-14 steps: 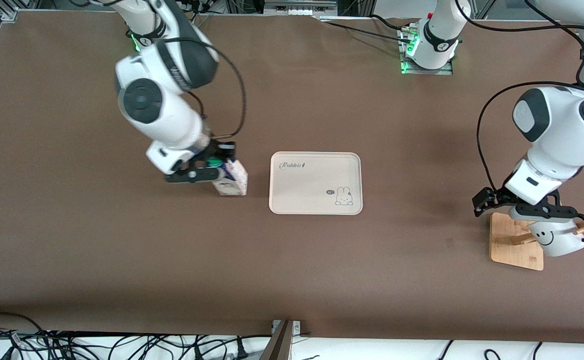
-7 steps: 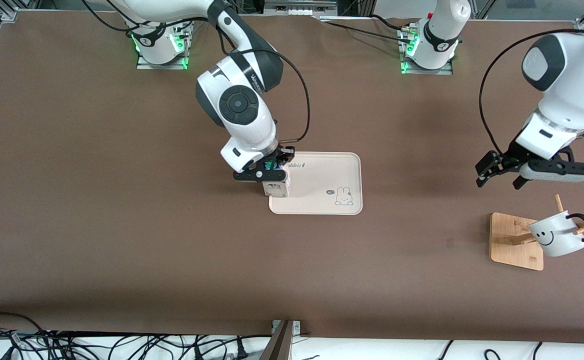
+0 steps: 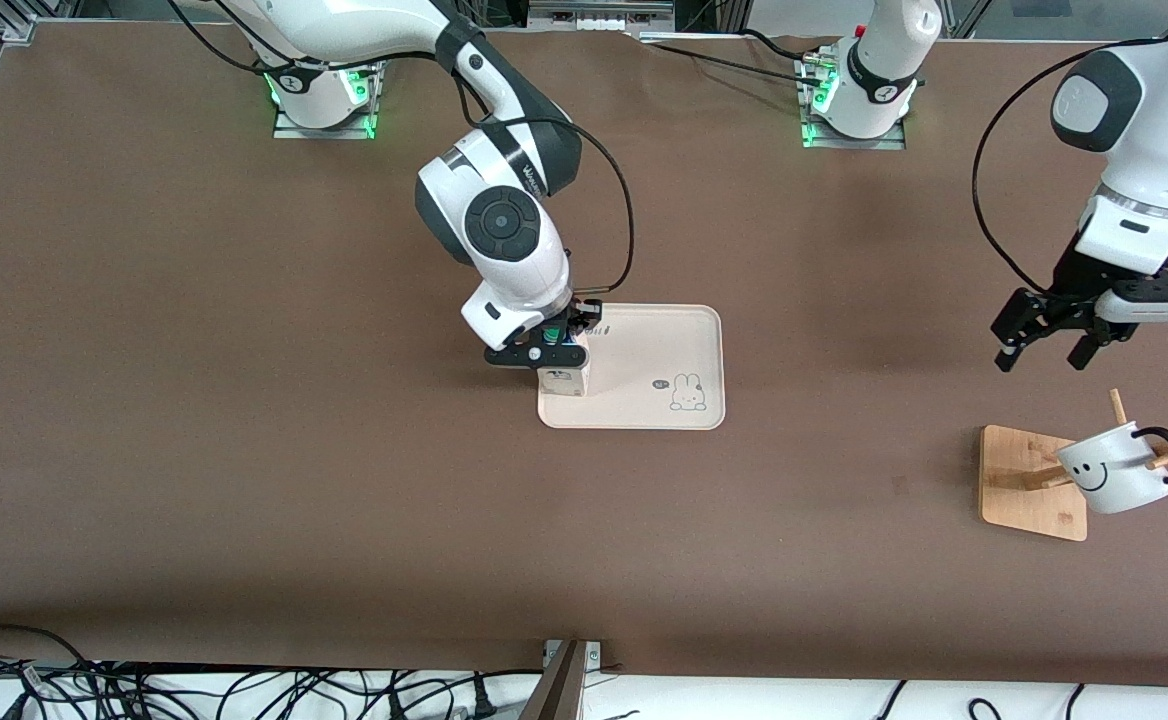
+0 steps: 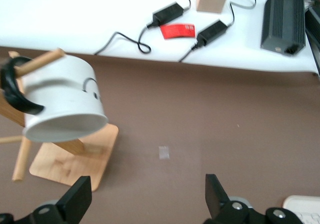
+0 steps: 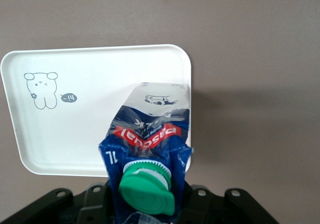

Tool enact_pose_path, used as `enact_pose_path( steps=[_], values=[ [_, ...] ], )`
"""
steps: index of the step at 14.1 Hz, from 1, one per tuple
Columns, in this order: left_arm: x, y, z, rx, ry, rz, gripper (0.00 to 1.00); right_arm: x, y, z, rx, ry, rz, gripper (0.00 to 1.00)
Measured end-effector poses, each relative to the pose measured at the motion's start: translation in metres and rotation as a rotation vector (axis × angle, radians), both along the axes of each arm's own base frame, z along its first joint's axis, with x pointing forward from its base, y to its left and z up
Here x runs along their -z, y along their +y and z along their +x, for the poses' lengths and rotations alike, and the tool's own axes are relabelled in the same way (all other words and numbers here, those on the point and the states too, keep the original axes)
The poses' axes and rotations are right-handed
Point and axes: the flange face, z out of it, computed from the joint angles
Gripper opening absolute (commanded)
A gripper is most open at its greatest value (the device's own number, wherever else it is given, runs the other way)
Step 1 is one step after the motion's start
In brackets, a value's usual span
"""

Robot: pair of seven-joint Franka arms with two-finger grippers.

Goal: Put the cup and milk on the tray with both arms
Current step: 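Carry the milk carton onto the tray while the left gripper reaches the mug, then release the carton on the tray and withdraw the right gripper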

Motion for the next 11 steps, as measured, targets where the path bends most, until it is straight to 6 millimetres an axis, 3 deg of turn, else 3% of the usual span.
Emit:
enact_pose_path(
  steps=[3,4,5,8,11],
  values=[
    [0.004,0.016,-0.006,-0.039,-0.090,0.014,1.00,0.008,0.009,-0.005,-0.005,-0.005,0.005,0.41],
    [0.008,0.018,-0.009,-0.047,-0.121,0.019,1.00,0.010,0.011,-0.007,-0.003,-0.003,0.003,0.58],
    [0.013,0.019,-0.011,-0.051,-0.146,0.024,1.00,0.012,0.013,-0.008,0.000,-0.001,0.002,0.97],
    [0.031,0.022,-0.015,-0.065,-0.205,0.042,1.00,0.012,0.012,-0.007,0.006,-0.003,0.000,1.00],
    [0.052,0.039,-0.015,-0.105,-0.277,0.070,1.00,0.006,0.006,0.002,0.019,-0.021,0.003,1.00]
  ],
)
